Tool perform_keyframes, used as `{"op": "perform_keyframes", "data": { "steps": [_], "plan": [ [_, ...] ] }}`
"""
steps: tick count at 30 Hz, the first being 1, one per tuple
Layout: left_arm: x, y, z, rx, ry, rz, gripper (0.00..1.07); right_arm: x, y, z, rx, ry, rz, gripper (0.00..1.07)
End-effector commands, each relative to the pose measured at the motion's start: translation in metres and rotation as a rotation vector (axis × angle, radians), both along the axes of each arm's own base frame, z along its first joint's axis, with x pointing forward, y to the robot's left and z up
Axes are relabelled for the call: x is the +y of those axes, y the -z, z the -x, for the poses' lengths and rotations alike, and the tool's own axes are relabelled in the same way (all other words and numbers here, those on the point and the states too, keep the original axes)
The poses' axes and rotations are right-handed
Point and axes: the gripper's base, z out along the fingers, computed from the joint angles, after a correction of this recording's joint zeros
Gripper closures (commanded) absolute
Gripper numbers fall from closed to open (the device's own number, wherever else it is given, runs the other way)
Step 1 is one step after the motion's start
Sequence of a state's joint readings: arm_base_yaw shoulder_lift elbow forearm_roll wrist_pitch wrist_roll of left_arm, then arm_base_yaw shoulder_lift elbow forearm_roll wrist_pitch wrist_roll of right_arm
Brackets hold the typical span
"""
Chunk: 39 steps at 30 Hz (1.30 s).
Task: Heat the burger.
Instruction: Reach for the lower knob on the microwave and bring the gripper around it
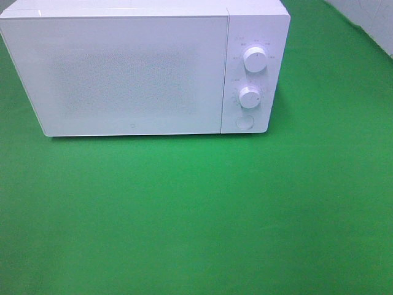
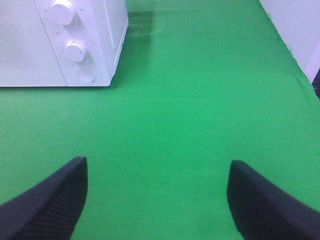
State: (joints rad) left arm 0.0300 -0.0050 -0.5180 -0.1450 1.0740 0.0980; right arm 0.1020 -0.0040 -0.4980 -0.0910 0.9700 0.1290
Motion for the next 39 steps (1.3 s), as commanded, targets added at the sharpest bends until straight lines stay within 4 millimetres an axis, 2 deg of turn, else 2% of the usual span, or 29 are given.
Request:
{"op": "perform_keyframes", "data": {
  "steps": [1,9,16,18,20,23,26,29,31,39],
  "plan": [
    [0.000,0.000,0.002,-0.019,-0.002,0.002,0.09,-0.001,0.000,0.003,-0.035,0.009,-0.001,0.33],
    [0.000,0.000,0.002,-0.019,-0.002,0.002,0.09,-0.001,0.000,0.003,-0.036,0.009,-0.001,0.33],
    [0.000,0.000,0.002,-0.019,-0.002,0.002,0.09,0.000,-0.013,-0.002,-0.104,0.004,-0.002,0.33],
    [0.000,0.000,0.002,-0.019,-0.002,0.002,0.09,0.001,-0.016,-0.009,-0.107,0.002,0.002,0.33],
    [0.000,0.000,0.002,-0.019,-0.002,0.002,0.09,0.003,-0.017,-0.024,-0.139,-0.009,0.003,0.33],
    [0.000,0.000,0.002,-0.019,-0.002,0.002,0.09,0.004,-0.016,-0.032,-0.154,-0.014,0.004,0.33],
    [0.000,0.000,0.002,-0.019,-0.002,0.002,0.09,0.006,-0.008,-0.049,-0.154,-0.024,0.007,0.33],
    [0.000,0.000,0.002,-0.019,-0.002,0.002,0.09,0.007,-0.006,-0.052,-0.146,-0.026,0.008,0.33],
    [0.000,0.000,0.002,-0.019,-0.002,0.002,0.09,0.009,0.004,-0.066,-0.135,-0.035,0.011,0.33],
    [0.000,0.000,0.002,-0.019,-0.002,0.002,0.09,0.013,0.021,-0.088,-0.148,-0.055,0.012,0.33]
  ]
}}
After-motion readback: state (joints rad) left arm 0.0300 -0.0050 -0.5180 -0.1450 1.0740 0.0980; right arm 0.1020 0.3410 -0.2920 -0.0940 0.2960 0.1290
